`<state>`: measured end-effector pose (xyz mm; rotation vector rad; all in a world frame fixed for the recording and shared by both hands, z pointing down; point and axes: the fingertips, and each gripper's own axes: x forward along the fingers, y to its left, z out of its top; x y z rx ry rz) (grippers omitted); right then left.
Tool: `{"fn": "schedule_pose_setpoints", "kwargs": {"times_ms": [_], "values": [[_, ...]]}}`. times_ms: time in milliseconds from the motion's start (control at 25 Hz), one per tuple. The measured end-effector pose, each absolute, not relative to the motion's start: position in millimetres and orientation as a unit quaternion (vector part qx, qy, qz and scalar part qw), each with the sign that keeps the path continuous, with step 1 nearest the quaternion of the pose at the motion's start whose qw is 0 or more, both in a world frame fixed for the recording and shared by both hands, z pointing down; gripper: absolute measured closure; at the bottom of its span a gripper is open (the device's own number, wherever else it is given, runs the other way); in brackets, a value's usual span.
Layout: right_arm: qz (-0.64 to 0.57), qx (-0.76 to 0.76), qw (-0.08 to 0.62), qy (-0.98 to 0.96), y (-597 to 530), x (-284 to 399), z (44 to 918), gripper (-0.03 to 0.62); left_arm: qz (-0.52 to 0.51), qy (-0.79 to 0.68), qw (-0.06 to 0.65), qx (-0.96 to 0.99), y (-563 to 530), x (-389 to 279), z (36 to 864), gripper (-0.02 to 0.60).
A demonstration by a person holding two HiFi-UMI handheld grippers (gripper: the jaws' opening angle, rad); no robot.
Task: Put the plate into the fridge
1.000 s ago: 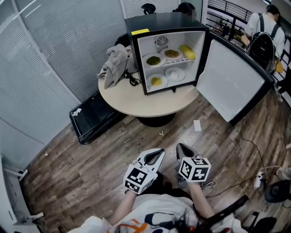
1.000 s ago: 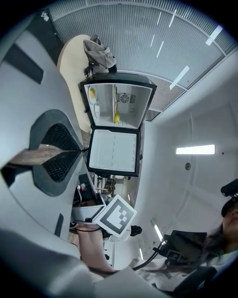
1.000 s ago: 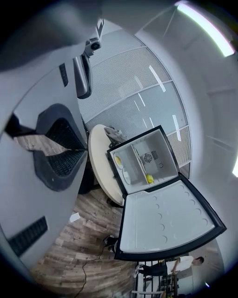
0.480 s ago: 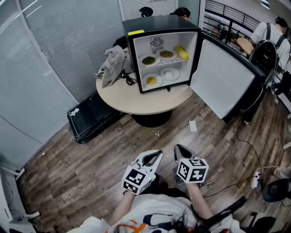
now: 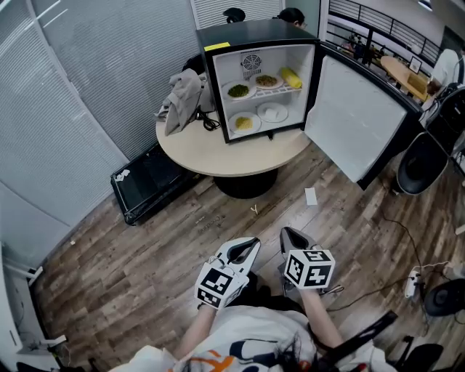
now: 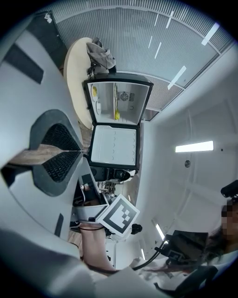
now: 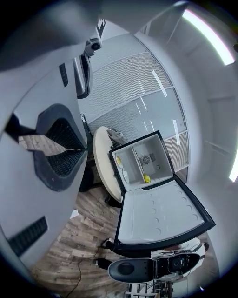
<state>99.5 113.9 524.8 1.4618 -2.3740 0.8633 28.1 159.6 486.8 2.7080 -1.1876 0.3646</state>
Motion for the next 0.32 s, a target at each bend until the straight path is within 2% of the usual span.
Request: {"fn": "schedule_pose_setpoints", "kwargs": {"times_ms": [320], "values": [[0.293, 0.496, 0.114, -0.809, 113.2, 101.2, 525.2, 0.571, 0.125, -0.397, 0.078, 0.906, 160.6, 31.0, 485.6, 0.569]]}}
